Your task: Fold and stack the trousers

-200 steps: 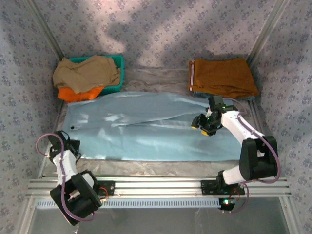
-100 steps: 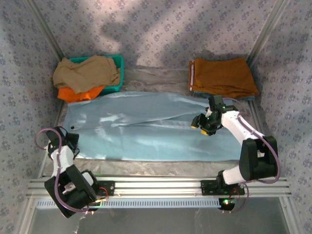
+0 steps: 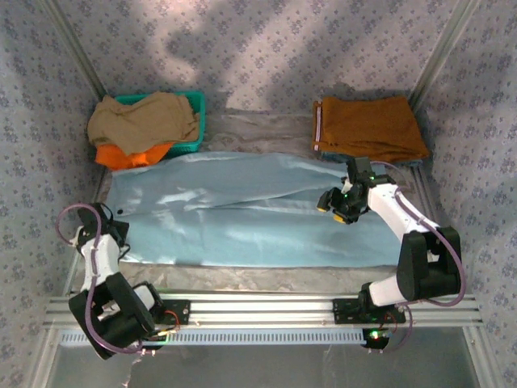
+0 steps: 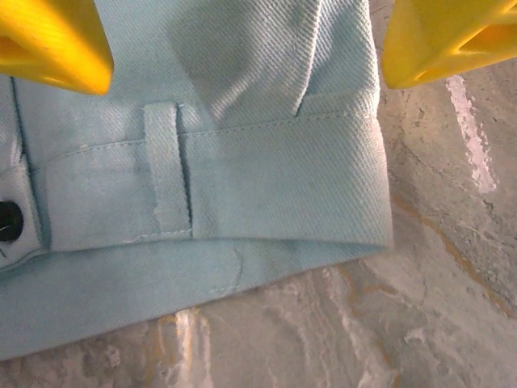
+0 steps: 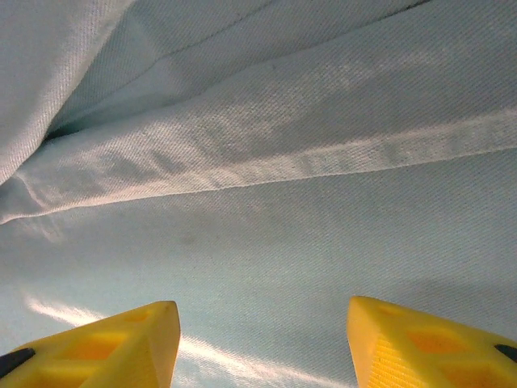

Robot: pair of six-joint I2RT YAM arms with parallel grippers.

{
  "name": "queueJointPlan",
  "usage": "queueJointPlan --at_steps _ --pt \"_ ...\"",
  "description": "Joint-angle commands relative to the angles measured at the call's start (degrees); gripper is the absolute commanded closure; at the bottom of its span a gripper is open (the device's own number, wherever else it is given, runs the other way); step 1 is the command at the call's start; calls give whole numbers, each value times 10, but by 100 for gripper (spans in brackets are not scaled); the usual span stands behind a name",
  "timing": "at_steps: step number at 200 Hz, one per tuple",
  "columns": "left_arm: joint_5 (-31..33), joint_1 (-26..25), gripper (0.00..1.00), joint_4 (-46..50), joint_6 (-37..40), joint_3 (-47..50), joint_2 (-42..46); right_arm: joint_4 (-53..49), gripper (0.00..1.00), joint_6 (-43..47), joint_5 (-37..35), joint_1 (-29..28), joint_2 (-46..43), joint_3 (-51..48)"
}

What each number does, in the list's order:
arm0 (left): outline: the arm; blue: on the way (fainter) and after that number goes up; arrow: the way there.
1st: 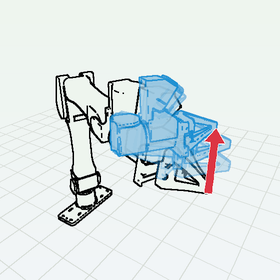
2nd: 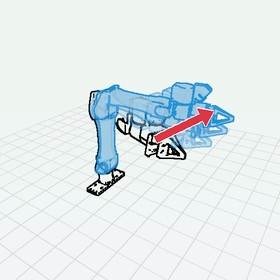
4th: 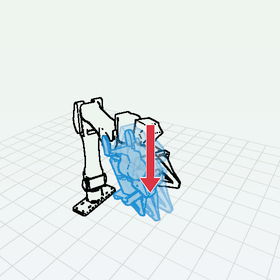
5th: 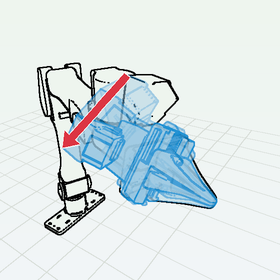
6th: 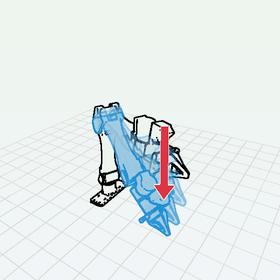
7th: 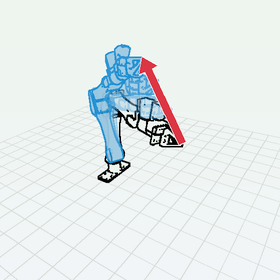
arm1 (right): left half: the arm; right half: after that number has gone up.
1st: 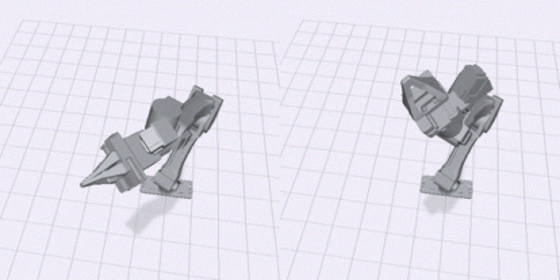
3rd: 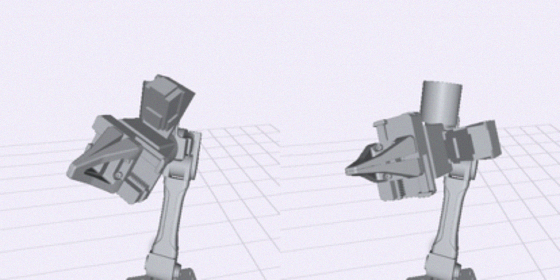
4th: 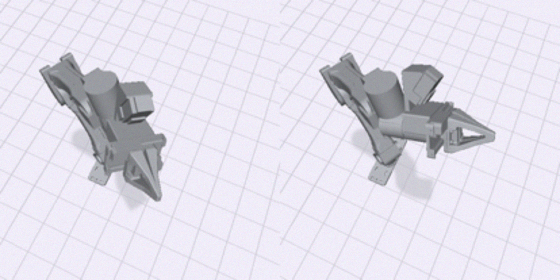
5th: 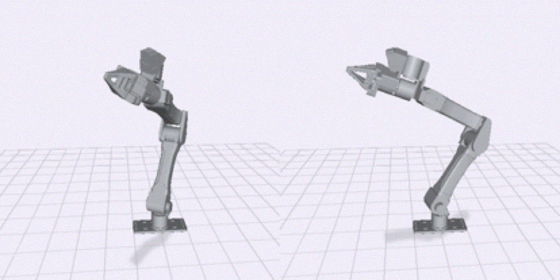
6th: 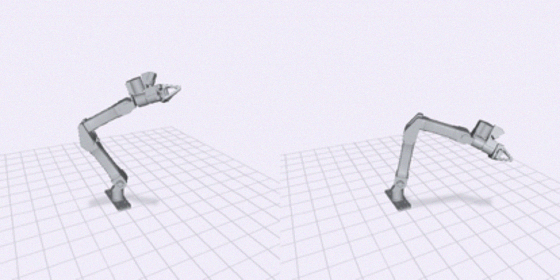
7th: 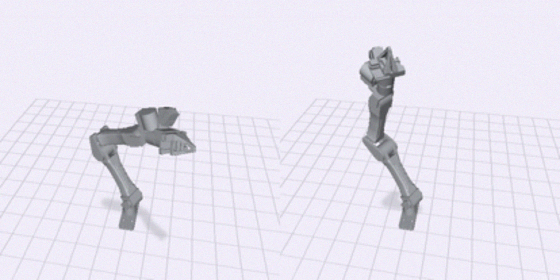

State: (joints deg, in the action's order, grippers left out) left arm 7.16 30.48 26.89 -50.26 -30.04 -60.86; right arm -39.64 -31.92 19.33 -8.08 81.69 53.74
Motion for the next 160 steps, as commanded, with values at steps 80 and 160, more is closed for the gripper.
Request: queueJointPlan --at_steps 80,160 --pt "25 -3 23 -37 -24 28 -74 -28 42 -3 -11 -1 -7 8" --pt "-20 -6 100 -34 -18 35 -2 -182 39 -90 -23 162 -157 -25"
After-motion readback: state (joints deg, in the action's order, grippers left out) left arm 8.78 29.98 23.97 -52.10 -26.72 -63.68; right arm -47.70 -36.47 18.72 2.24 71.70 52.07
